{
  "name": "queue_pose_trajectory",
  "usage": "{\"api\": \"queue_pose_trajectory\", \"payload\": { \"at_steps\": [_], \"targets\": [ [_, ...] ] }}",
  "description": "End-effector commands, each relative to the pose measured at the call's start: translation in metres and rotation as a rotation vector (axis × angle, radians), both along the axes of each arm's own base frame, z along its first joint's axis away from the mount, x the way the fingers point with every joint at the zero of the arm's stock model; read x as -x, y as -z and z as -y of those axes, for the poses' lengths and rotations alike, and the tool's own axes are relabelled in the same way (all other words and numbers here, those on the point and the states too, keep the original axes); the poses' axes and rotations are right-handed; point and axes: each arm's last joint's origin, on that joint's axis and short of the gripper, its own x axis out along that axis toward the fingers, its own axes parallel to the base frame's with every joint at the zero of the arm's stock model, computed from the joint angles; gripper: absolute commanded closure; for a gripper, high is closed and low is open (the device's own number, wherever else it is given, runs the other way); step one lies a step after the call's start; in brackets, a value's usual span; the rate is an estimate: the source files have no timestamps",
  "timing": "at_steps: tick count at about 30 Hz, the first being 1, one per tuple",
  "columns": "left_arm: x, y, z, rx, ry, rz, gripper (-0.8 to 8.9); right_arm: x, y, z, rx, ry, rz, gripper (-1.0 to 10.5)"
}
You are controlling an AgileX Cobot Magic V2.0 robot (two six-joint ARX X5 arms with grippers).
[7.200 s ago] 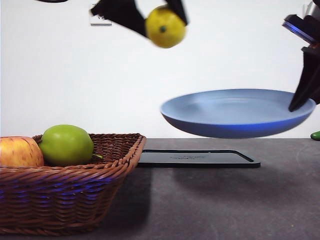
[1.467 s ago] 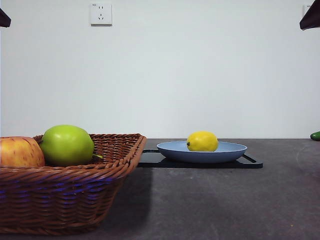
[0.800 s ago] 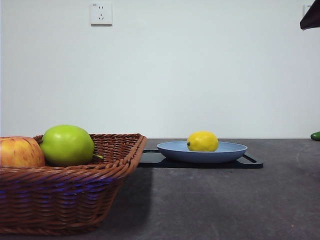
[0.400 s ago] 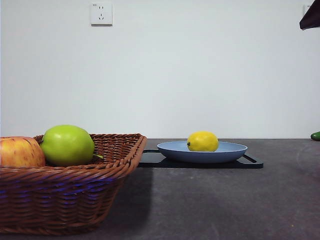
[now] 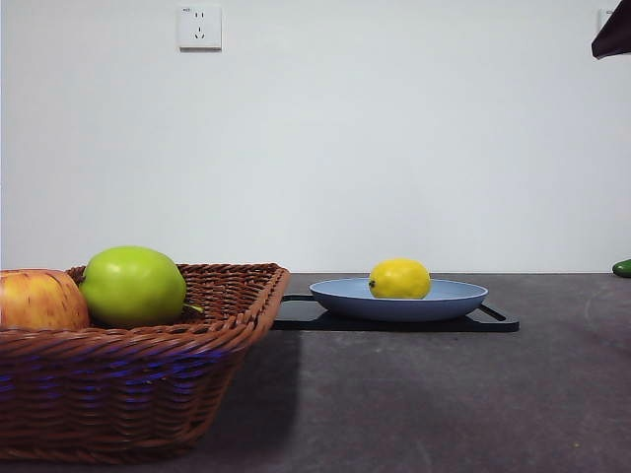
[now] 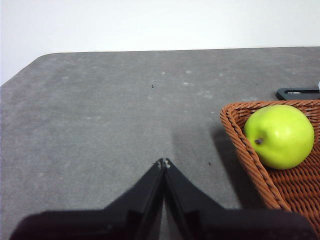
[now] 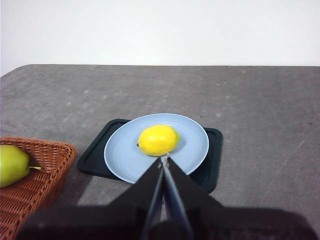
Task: Take the lemon from the basket,put the lemon in the plate,hand out the plate
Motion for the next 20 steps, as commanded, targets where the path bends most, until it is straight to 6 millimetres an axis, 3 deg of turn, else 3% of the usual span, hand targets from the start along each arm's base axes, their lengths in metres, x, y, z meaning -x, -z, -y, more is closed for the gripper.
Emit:
{"api": "queue_pose_trajectory", "payload": {
  "at_steps": [1, 13, 17, 20],
  "targets": [
    [0.000, 0.003, 0.000, 0.006, -0.005, -0.005, 8.05, 0.000, -0.005, -0.001, -0.019, -0.005, 0.016, 9.4],
    [0.000, 0.003, 0.000, 0.006, -0.005, -0.005, 8.05, 0.002, -0.005, 0.000, 0.042, -0.015, 0.044, 9.4],
    [0.000, 0.003, 0.000, 0.006, -0.005, -0.005, 8.05, 0.015, -0.004, 0.015, 0.159, 0.028, 0.078, 9.4],
    [0.000, 0.003, 0.000, 0.006, -0.006, -0.004, 8.05, 0.022, 0.009, 0.028, 0.142, 0.058, 0.099, 9.4]
  ]
}}
